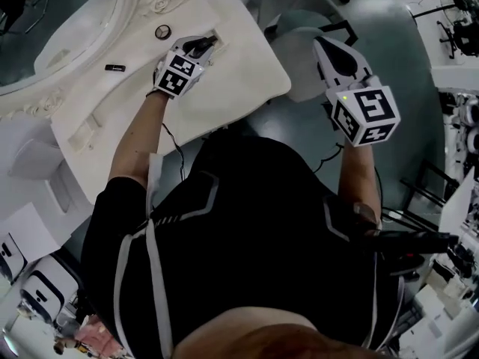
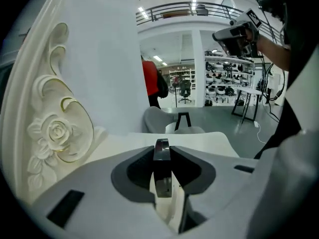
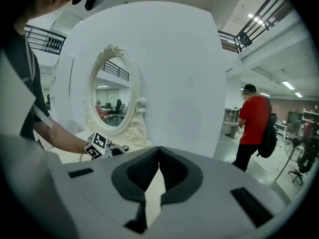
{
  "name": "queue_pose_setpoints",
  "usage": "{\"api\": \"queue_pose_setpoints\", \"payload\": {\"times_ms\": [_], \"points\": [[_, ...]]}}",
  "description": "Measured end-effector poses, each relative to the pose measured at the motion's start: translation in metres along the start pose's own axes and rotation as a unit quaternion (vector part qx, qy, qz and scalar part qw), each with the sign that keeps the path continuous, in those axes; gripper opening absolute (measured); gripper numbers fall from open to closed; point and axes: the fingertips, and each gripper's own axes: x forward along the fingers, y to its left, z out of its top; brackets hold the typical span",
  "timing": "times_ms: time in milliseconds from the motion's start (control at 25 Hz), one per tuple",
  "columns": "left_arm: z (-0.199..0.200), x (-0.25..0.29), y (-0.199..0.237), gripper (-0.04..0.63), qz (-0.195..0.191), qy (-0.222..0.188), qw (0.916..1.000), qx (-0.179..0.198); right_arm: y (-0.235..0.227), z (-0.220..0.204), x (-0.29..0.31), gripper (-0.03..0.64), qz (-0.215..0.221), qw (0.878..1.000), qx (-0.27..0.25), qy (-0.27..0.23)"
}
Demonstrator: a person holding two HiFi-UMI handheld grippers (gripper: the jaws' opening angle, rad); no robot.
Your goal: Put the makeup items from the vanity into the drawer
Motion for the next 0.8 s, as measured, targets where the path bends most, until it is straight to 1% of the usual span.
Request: {"api": "queue_pose_setpoints", "payload": {"times_ms": [120, 320, 520, 680, 800], "points": [[-0.005, 0.013, -0.003, 0.094, -0.022, 0.007, 0.9997, 0.001, -0.002, -0.005, -0.003, 0.005, -0.014, 1.0, 0.006, 0.009], [-0.017, 0.027, -0.001, 0.094, -0.039, 0.02, 0.999, 0.0, -0.003, -0.016, -0.007, 0.005, -0.029, 0.999, 0.009, 0.025], [-0.026, 0.038, -0.007, 0.094, -0.071, 0.031, 0.997, 0.003, -0.005, -0.024, -0.008, 0.005, -0.036, 0.999, 0.017, 0.034], [-0.029, 0.041, -0.009, 0.094, -0.1, 0.036, 0.9942, -0.019, -0.004, -0.027, -0.006, 0.005, -0.036, 0.998, 0.022, 0.039], [-0.029, 0.04, -0.009, 0.094, -0.113, 0.03, 0.9929, -0.021, -0.002, -0.029, -0.004, 0.005, -0.033, 0.998, 0.022, 0.042]]}}
